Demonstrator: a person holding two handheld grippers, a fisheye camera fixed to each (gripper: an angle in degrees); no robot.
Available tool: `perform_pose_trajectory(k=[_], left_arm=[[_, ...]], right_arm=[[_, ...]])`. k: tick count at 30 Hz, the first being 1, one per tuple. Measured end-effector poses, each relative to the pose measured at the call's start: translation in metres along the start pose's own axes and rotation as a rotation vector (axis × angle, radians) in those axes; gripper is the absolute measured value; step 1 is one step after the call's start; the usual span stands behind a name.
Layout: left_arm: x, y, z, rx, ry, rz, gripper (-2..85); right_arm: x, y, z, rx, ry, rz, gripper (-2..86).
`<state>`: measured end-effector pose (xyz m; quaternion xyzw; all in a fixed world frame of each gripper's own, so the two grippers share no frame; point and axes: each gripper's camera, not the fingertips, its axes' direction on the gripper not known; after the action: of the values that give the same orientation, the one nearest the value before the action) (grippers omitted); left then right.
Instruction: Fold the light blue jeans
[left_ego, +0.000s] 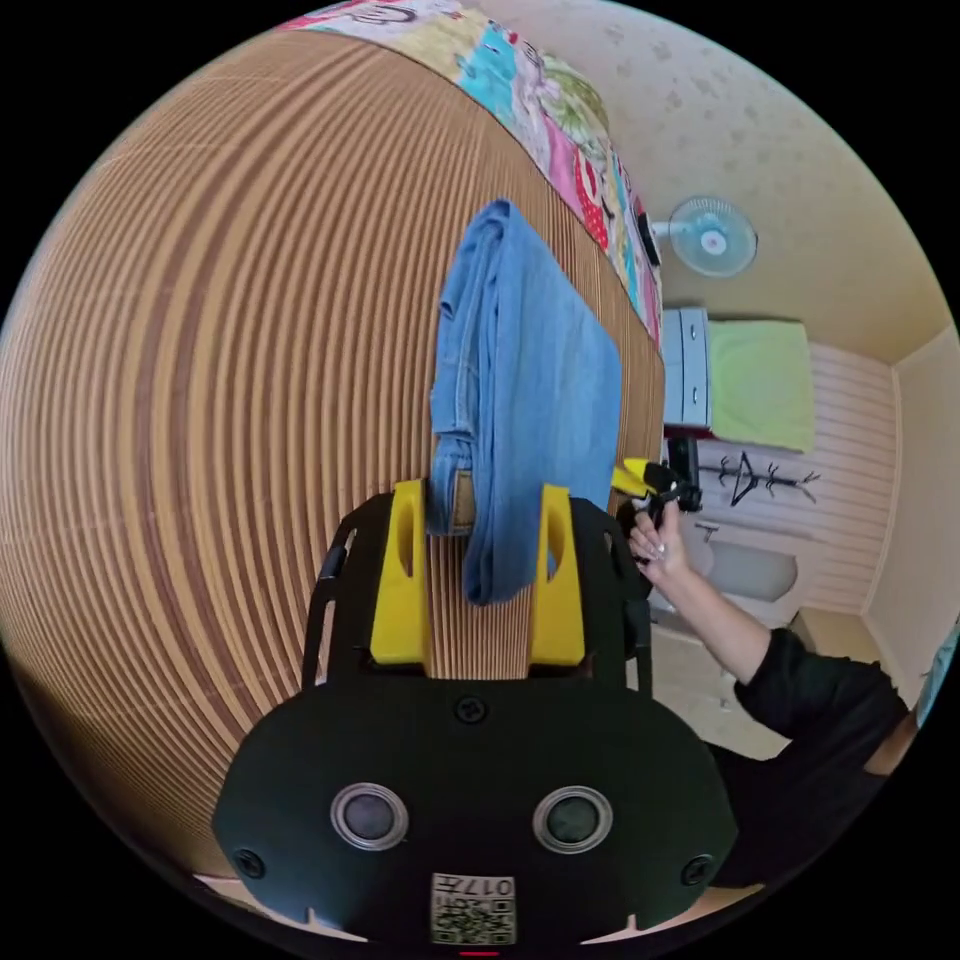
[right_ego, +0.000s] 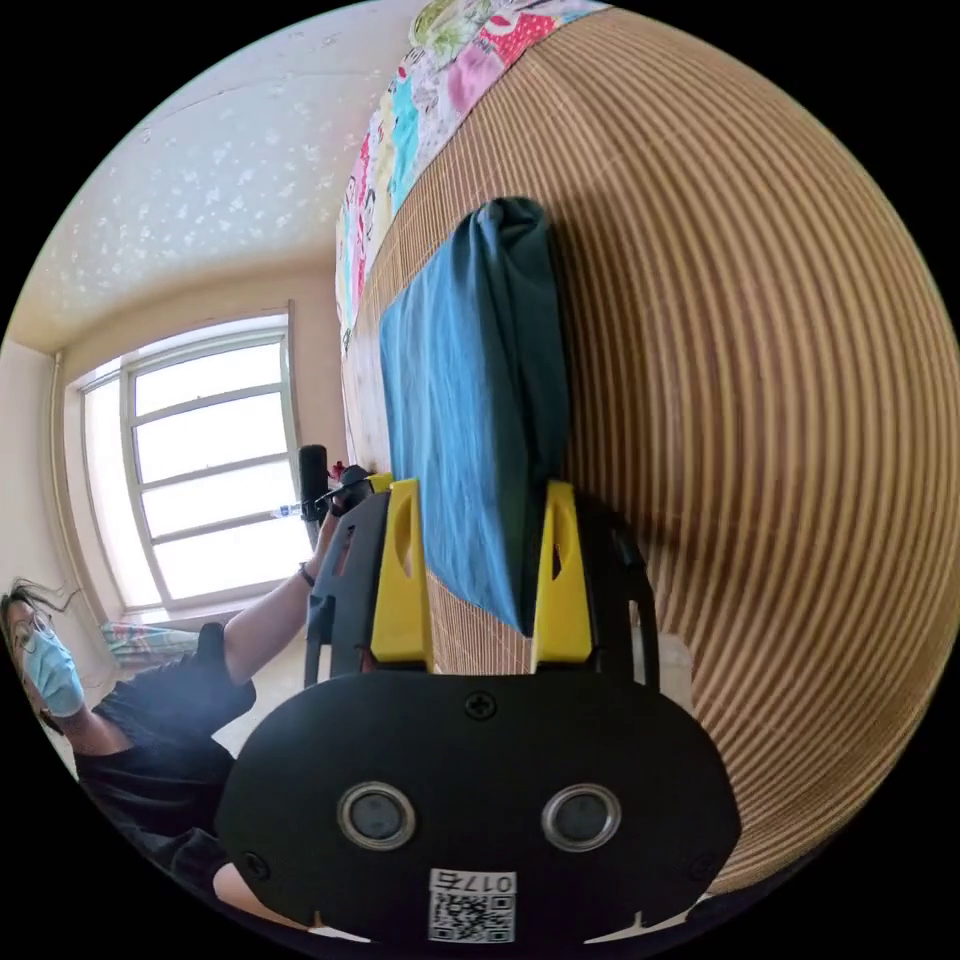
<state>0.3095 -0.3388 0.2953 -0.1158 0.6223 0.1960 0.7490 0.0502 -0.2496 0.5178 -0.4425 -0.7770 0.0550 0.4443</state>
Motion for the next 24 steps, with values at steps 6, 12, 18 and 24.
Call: perform_pose_trajectory(k=[6,12,18,24], left_arm=[[0.014,0.029,0.007,0.041,-0.126,0.002,9.8],[-0.028,0.129,0.024,-0.080,0.107,-0.115,7.6],[-0.026,0.264,-0.006,-0.101,0.206,-0.129,6.1],[0.008,0.331,-0.104,-0.054,0.122,-0.031,6.0]], right_arm=[[0.021,0.040,0.025,0.016,-0.138,0.087,9.4],[0.051,0.166,0.029,0.020,-0.281,0.292,7.5],[-0.008,0.289,0.046,-0.005,-0.385,0.292,5.1],[-0.130,0.324,0.070,-0.033,-0.293,0.195,4.3]])
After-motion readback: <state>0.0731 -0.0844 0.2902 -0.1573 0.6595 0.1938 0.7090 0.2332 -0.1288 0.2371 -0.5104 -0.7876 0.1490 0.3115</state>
